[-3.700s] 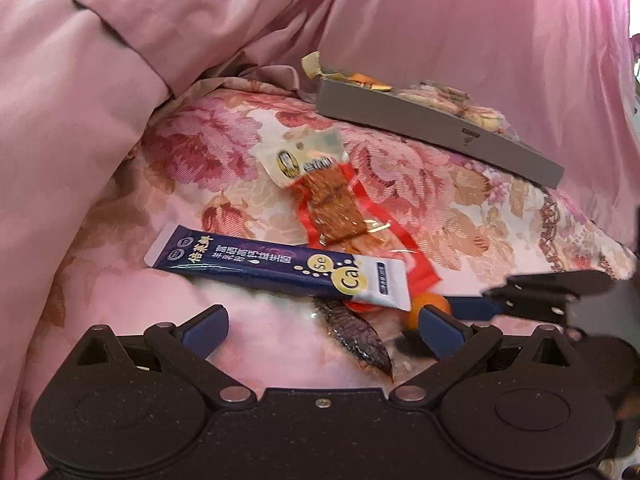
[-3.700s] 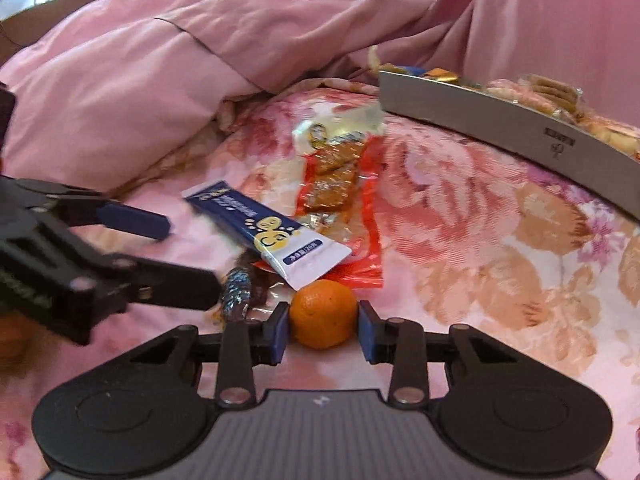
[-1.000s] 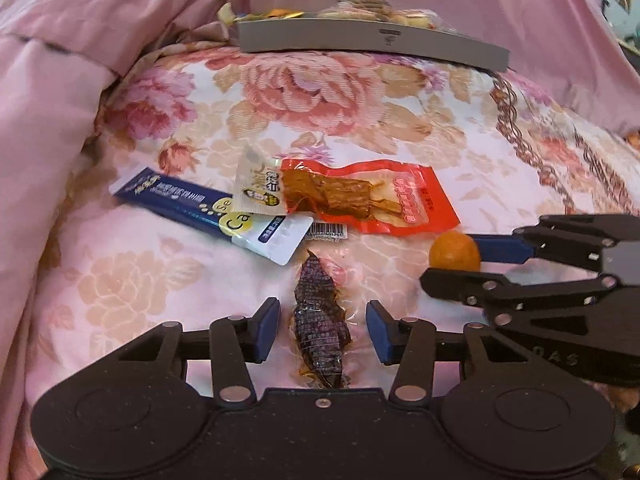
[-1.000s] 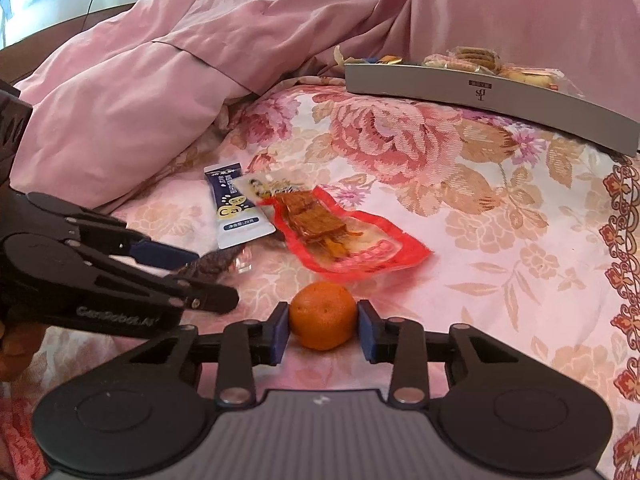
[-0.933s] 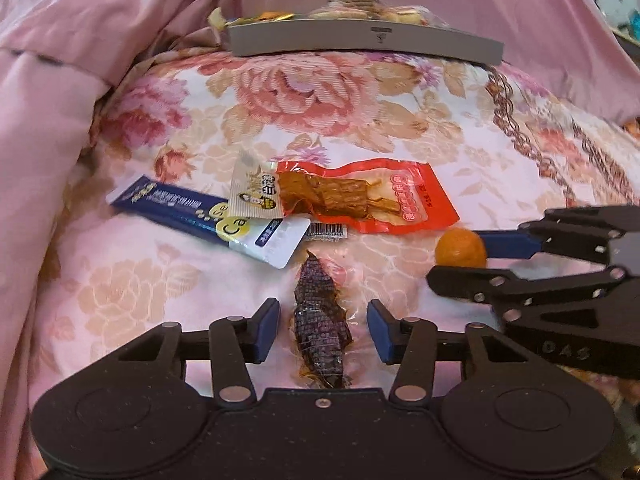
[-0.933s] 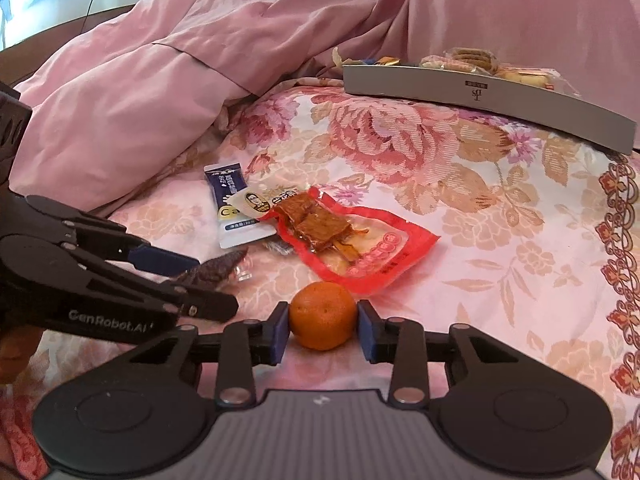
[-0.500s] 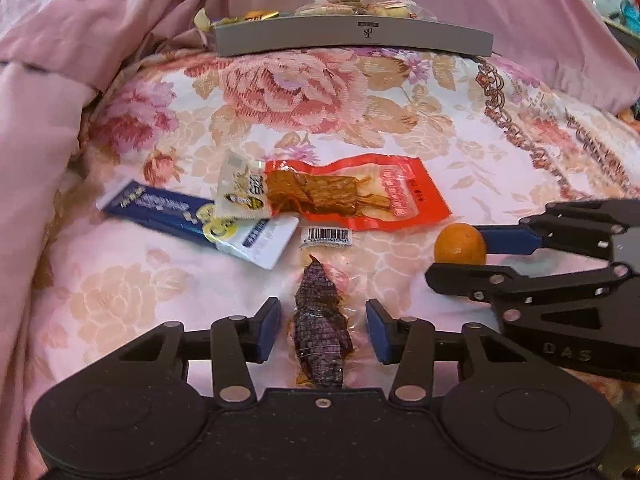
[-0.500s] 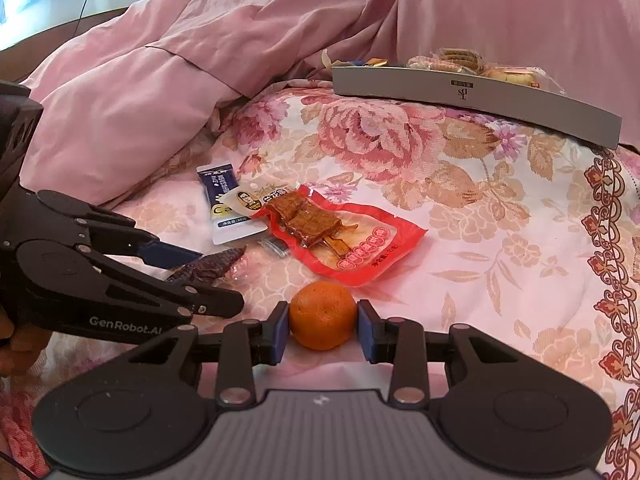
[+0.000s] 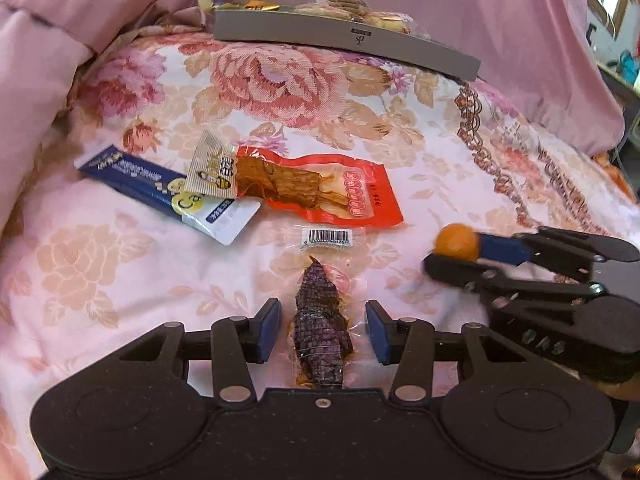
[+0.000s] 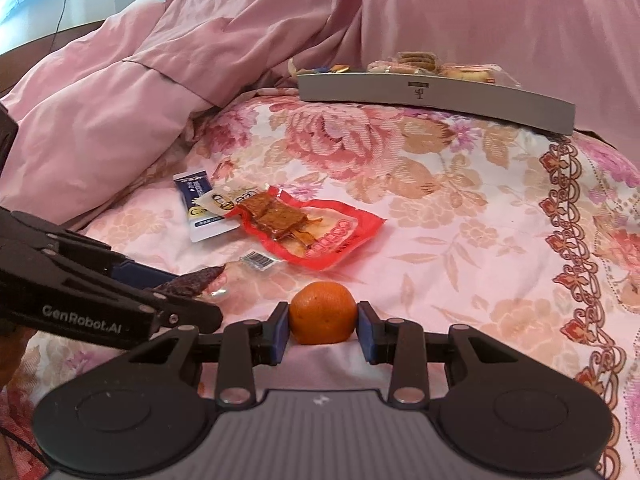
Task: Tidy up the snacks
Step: 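Close the left tool on the dark sausage stick and lift it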
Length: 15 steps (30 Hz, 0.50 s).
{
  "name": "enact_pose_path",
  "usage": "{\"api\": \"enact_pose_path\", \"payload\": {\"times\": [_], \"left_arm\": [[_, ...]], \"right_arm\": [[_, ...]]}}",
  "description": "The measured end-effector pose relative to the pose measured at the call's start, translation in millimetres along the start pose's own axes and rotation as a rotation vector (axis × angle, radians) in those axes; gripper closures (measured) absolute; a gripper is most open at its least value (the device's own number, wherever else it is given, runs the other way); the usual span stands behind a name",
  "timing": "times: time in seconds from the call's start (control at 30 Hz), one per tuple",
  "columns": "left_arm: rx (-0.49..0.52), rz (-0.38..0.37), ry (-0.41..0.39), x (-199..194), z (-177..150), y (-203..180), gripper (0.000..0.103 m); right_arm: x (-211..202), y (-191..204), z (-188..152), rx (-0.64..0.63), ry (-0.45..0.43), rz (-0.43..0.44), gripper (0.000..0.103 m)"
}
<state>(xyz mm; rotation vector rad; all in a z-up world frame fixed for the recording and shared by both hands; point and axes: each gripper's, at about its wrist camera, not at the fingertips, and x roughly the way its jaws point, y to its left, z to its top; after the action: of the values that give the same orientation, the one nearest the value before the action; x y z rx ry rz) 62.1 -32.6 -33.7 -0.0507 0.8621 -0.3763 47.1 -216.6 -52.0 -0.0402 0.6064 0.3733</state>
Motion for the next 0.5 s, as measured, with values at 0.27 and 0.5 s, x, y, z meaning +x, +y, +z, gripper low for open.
{"api": "enact_pose_path", "payload": {"times": [0.27, 0.5], "left_arm": [[-0.083, -0.041, -0.015, -6, -1, 8, 0.055], [-0.100, -0.063, -0.048, -11, -3, 6, 0.055]], "right_arm": [[-42, -12, 19, 0.034, 0.028, -0.045, 0.064], [-55, -26, 19, 0.086, 0.032, -0.100, 0.064]]}}
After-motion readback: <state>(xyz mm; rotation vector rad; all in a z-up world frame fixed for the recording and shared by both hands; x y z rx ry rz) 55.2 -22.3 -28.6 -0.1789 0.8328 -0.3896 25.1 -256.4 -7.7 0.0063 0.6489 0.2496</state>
